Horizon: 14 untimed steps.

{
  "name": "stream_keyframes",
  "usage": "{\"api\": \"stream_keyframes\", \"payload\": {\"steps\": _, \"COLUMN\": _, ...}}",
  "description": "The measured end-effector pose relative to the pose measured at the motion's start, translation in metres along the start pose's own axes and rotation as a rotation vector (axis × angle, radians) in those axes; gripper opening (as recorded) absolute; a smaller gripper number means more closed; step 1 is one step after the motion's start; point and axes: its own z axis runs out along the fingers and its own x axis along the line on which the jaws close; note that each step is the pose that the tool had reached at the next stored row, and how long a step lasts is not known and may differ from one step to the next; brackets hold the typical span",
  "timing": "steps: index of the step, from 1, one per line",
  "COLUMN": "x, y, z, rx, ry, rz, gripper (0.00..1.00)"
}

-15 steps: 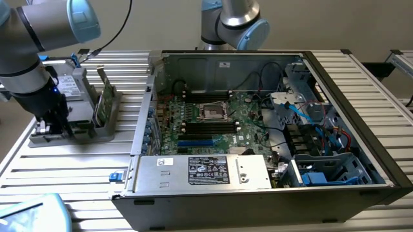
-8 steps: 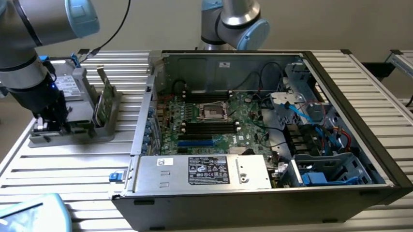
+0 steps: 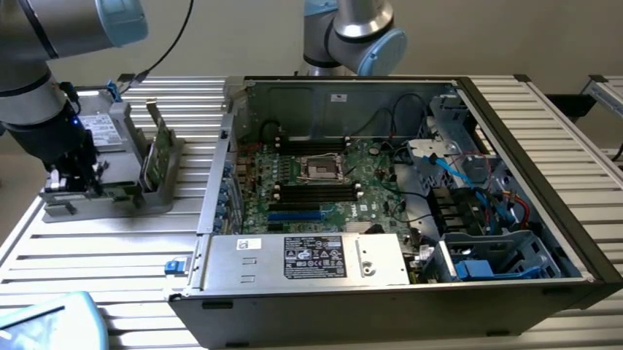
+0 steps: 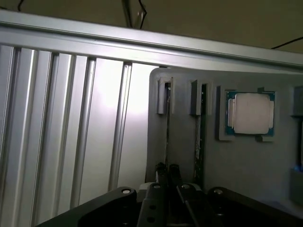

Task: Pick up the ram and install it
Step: 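Pick up the ram and move it above insertion slot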

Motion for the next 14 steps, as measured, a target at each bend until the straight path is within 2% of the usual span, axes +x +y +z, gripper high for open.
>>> {"api": "stream_keyframes", "payload": {"steps": 3, "x": -0.001, "y": 0.0005, "z": -0.0132, "rx": -0.0066, "ry": -0.0008, "rz": 0.0, "gripper": 0.13}}
{"api": "stream_keyframes", "payload": {"steps": 9, "x": -0.001, "y": 0.0007, "z": -0.0403, "rx": -0.0155, "ry": -0.0019, "rz": 0.001, "gripper": 0.13}}
{"api": "stream_keyframes", "payload": {"steps": 14, "x": 0.0, "y": -0.0081, "z": -0.0637, "rx": -0.0254, "ry": -0.003, "rz": 0.001, "gripper": 0.13}}
